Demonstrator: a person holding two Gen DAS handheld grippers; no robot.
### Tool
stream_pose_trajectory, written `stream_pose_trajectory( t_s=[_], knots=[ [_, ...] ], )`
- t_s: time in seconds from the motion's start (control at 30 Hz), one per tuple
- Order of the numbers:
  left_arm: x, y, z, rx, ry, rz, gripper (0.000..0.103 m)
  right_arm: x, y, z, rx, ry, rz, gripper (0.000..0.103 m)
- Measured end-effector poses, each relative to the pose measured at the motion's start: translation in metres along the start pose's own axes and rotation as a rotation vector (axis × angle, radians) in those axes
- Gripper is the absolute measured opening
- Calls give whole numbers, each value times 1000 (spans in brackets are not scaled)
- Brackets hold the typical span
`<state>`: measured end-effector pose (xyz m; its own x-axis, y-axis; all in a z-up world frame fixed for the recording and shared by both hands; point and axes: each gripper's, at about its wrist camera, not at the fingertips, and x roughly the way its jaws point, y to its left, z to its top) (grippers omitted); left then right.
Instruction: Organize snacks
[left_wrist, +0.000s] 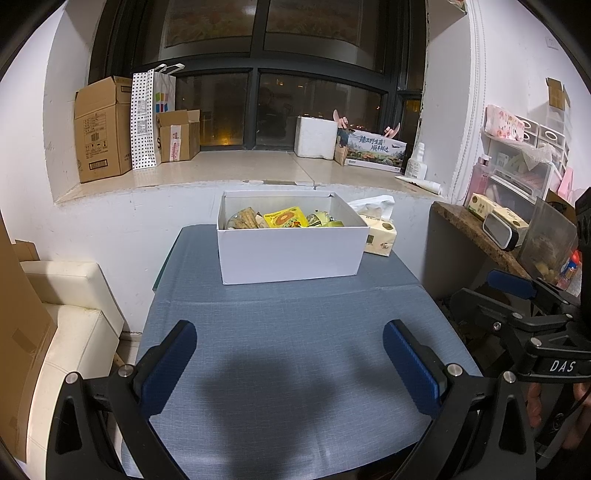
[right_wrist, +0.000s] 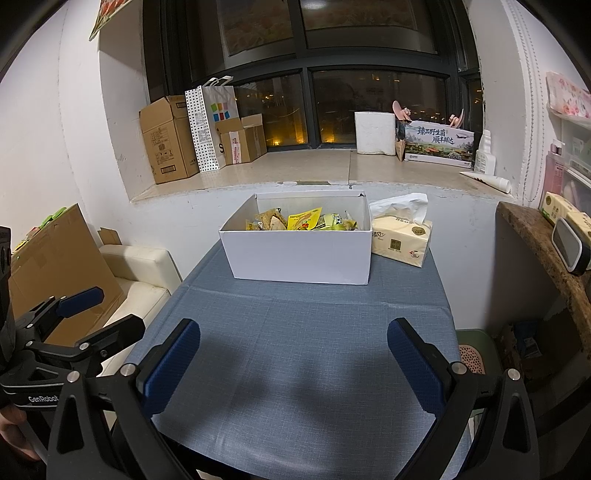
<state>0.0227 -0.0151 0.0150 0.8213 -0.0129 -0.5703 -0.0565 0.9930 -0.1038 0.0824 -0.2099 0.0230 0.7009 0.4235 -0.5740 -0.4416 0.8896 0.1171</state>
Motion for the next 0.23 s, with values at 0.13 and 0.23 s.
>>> stream_pose_trajectory(
  t_s=[0.13,0.23],
  knots=[
    [-1,-1,0,0,-11,-2,103,0,0,0,-1,0,0,103],
    [0,-4,0,12,-8,-1,103,0,0,0,0,3,-2,103]
  ],
)
